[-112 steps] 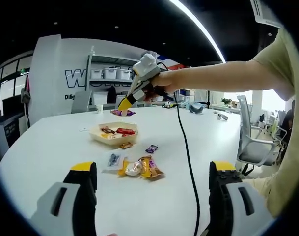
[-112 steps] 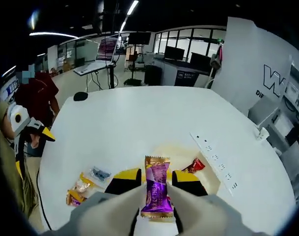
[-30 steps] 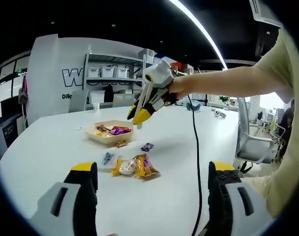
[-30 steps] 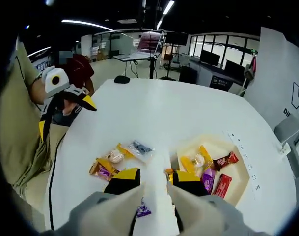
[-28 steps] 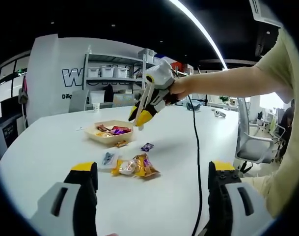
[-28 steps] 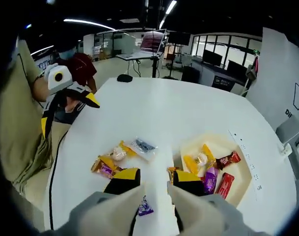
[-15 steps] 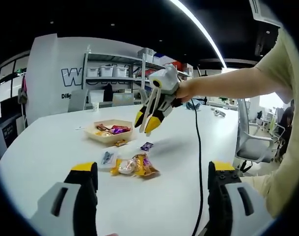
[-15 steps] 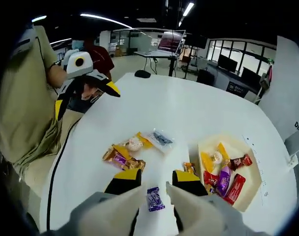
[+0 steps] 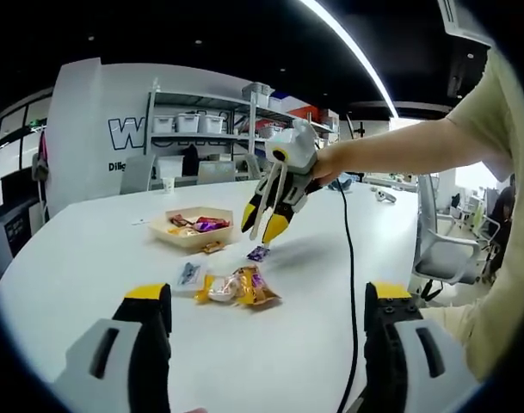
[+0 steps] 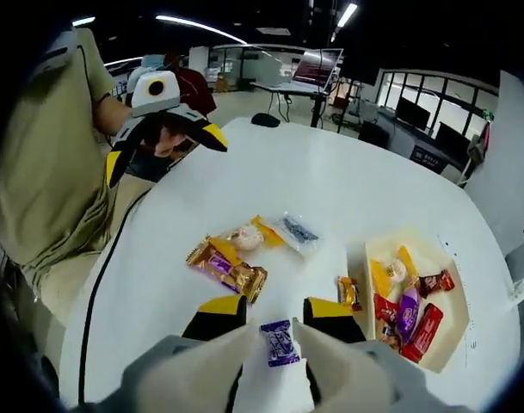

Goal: Place the target food into the container with the food tongs after gripping and lifting it, then release it inside without dropping or visibly crushing the food.

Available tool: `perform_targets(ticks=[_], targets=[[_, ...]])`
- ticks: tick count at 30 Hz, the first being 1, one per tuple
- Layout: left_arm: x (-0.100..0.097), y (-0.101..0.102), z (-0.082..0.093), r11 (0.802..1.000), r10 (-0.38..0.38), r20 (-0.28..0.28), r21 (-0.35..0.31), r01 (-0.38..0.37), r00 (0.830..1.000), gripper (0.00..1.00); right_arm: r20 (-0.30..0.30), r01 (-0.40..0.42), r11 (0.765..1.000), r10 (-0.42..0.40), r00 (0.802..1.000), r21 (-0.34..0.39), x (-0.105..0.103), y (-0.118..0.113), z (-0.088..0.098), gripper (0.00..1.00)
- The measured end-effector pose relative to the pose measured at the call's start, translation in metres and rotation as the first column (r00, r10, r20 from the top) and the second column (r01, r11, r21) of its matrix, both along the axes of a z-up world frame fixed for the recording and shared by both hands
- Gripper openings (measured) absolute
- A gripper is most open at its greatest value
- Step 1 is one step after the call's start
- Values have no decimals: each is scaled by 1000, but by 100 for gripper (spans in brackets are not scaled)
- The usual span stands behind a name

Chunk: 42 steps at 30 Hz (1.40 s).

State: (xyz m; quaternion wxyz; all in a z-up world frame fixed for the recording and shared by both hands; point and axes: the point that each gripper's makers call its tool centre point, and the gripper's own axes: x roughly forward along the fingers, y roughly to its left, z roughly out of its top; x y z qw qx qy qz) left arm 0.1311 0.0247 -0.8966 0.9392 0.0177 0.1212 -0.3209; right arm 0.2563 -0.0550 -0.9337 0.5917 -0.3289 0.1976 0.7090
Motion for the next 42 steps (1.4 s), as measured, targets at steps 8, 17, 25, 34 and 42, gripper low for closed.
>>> perform_targets(ticks=[8, 17, 25, 34, 42], targets=[[1, 0, -2, 1000, 2, -5, -2, -2, 1000, 91, -2, -8, 1000, 8, 1000, -5, 0, -2, -5, 22], [2, 1, -3, 1000, 4, -9, -1, -4, 1000, 91, -10, -11, 1000, 11, 1000, -16, 1, -3, -14, 23], [2, 1, -6, 1000, 5, -14, -1, -5, 1000, 91, -17, -8, 1000, 8, 1000, -19, 3, -4, -18, 23], [3, 2, -7, 1000, 5, -17, -1, -5, 1000, 90, -34, 1, 1000, -2, 999, -19, 6, -4, -23, 23], [4, 3, -7, 1000, 7, -17, 0, -7, 1000, 90, -65, 21, 1000, -22, 998, -17, 7, -4, -24, 22]])
